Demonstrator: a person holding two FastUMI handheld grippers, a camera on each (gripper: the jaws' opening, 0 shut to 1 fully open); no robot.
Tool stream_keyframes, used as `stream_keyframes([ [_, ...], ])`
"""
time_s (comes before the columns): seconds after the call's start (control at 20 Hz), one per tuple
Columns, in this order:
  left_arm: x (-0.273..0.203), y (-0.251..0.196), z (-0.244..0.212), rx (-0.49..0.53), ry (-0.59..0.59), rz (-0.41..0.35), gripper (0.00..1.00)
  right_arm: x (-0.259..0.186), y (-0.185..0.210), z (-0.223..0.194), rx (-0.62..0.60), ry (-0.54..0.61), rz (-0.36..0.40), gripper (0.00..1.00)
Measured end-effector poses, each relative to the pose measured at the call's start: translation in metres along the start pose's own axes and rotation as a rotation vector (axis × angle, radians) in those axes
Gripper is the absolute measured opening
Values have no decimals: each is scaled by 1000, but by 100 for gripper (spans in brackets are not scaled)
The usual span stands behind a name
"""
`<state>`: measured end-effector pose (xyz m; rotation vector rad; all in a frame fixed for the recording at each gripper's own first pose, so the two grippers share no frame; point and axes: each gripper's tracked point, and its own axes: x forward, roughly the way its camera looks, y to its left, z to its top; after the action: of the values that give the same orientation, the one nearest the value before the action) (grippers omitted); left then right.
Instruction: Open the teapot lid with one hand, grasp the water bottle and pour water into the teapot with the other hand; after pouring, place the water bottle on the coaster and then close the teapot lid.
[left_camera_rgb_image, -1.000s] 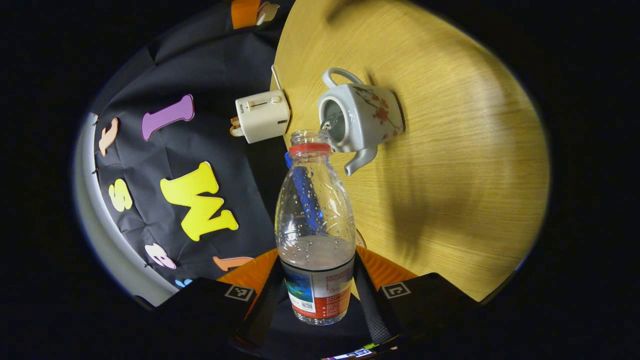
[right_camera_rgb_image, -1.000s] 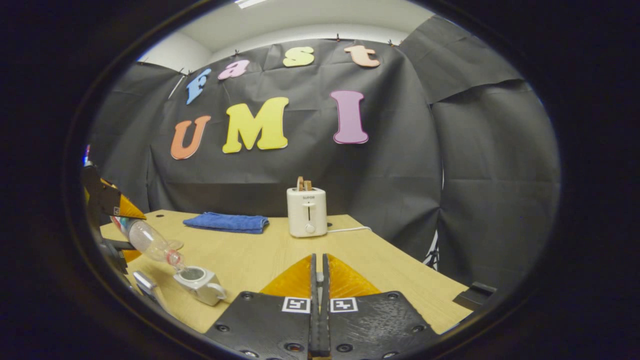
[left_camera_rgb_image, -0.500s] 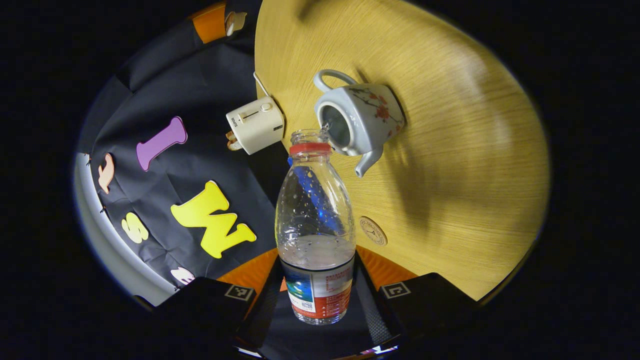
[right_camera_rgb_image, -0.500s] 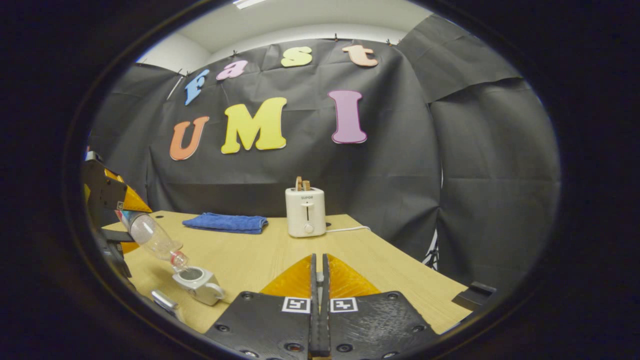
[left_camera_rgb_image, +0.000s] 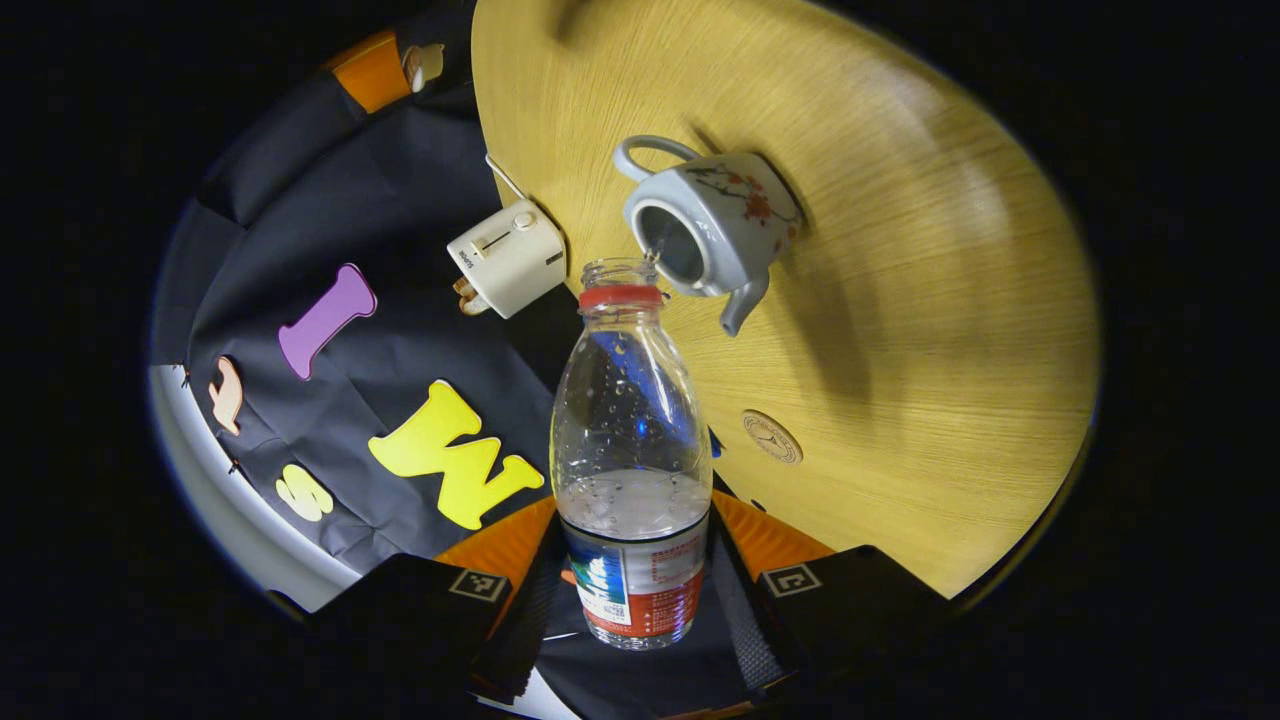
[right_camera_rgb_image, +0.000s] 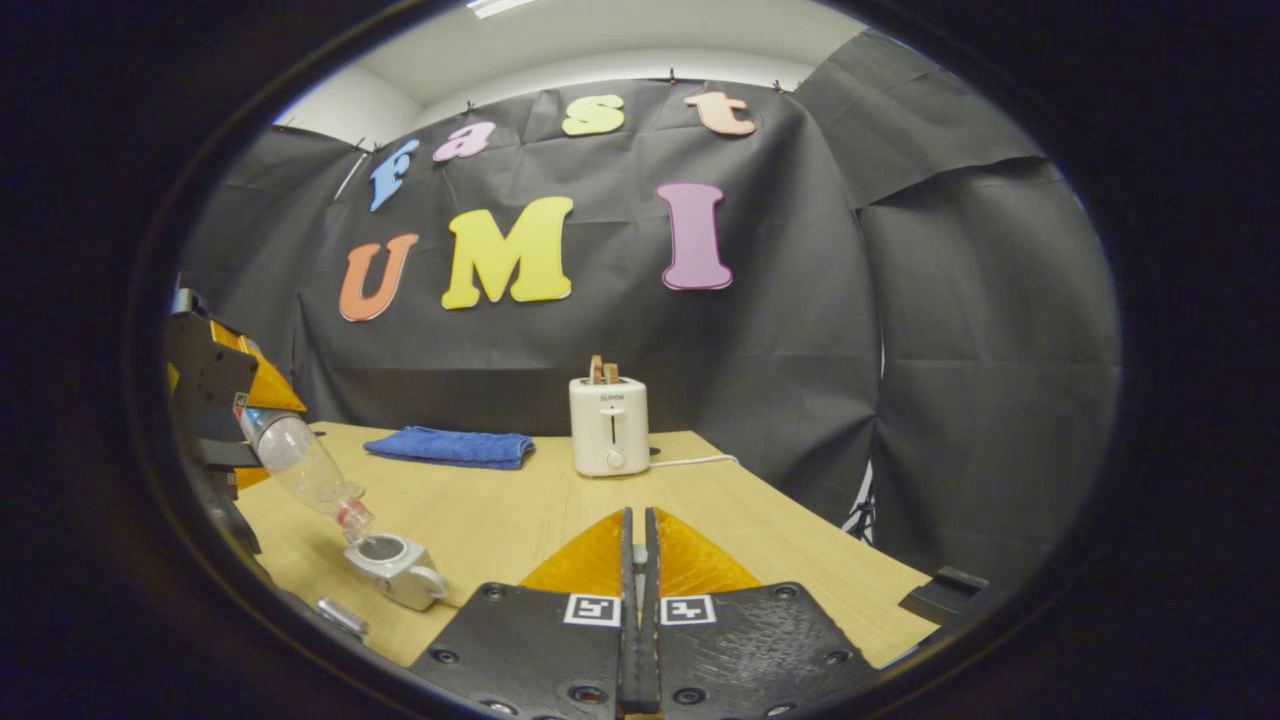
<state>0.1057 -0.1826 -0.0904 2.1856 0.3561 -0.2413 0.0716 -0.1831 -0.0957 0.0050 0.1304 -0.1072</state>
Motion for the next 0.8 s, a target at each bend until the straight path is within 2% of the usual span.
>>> stream_keyframes([
  [0.35,3,5,3,98,8,32,77,0,8,-3,-28,4,9,0],
  [0.65,6,3,-1,109,17,22,77,1,12,-8,-24,15,20,1],
  [0.8,7,5,-5,90,12,42,77,1,12,-9,-25,17,18,0],
])
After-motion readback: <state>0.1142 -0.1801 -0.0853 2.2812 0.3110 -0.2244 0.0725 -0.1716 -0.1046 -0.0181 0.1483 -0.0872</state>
